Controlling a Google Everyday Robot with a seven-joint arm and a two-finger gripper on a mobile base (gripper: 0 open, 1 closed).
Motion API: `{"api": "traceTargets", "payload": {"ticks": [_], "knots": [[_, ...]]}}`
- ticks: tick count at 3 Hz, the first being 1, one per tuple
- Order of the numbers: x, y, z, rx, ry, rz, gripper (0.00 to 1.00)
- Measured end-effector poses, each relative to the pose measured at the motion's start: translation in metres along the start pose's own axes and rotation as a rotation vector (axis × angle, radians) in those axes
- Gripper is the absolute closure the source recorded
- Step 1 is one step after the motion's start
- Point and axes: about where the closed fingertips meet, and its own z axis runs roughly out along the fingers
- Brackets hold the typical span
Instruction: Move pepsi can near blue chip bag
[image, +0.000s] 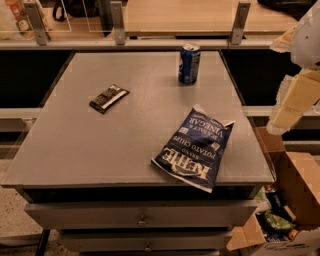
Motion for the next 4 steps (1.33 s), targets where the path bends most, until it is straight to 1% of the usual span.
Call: {"api": "traceTargets", "payload": {"ticks": [2, 3, 4], "knots": [[-0.016, -0.056, 0.022, 0.058, -0.087, 0.026, 0.00], [-0.019, -0.083, 0.037, 0.086, -0.144, 0.067, 0.00], [-0.022, -0.110, 0.052, 0.106, -0.236, 0.124, 0.00]]}}
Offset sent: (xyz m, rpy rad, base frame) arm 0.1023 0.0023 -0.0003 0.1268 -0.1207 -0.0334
